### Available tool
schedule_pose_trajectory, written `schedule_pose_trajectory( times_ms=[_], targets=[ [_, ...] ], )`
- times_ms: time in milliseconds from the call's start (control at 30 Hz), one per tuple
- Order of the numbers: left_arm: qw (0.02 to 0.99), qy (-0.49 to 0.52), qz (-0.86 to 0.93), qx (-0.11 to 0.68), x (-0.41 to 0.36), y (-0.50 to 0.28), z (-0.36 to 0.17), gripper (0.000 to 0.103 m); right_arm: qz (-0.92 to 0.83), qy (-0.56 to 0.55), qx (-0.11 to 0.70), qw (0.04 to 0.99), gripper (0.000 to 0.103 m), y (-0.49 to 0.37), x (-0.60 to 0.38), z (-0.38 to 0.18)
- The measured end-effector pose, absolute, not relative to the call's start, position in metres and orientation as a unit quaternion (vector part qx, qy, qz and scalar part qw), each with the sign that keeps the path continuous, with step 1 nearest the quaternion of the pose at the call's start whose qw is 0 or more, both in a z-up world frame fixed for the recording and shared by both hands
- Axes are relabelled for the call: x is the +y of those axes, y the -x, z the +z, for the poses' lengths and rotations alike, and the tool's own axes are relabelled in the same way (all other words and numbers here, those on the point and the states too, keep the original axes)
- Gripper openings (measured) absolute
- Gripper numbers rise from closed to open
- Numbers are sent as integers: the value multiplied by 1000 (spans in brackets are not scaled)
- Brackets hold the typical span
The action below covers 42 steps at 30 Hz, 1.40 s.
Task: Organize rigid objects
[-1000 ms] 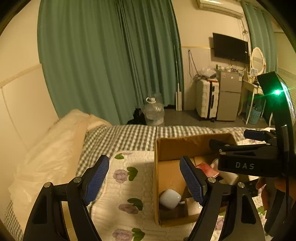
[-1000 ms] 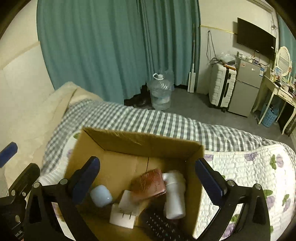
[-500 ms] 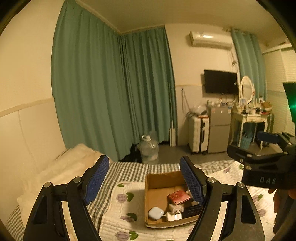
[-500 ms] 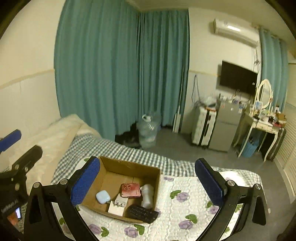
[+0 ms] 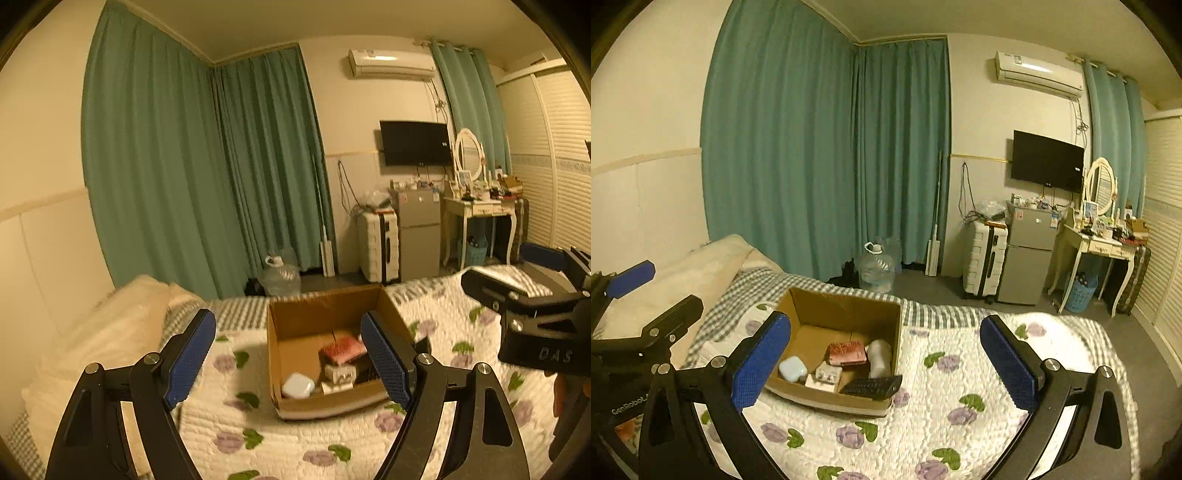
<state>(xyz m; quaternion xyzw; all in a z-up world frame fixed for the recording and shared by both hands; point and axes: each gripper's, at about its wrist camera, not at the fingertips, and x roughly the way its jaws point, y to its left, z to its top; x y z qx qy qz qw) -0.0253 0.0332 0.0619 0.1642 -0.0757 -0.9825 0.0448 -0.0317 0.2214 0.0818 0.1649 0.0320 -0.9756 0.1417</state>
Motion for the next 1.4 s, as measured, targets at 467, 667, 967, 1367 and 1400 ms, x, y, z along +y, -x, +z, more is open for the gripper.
schedule_pose_trajectory(
  times_ms=[467, 667, 967, 1367, 1400],
  targets=[
    [55, -229, -971, -40, 12, 45, -16, 84, -967, -216, 32, 134, 103, 61, 205, -7],
    [57, -231, -971, -29, 6, 45, -16, 84, -964, -225, 35, 135, 103, 62, 194, -15],
    [60, -230, -971, -23, 3, 44, -14, 84, -965, -229, 26, 127, 103, 62, 196, -16],
    [61, -232, -971, -20, 0, 45, -16, 84, -963, -236, 27, 127, 103, 65, 194, -19],
    [61, -232, -971, -20, 0, 45, -16, 84, -963, -236, 26, 126, 103, 65, 194, -19]
  ],
)
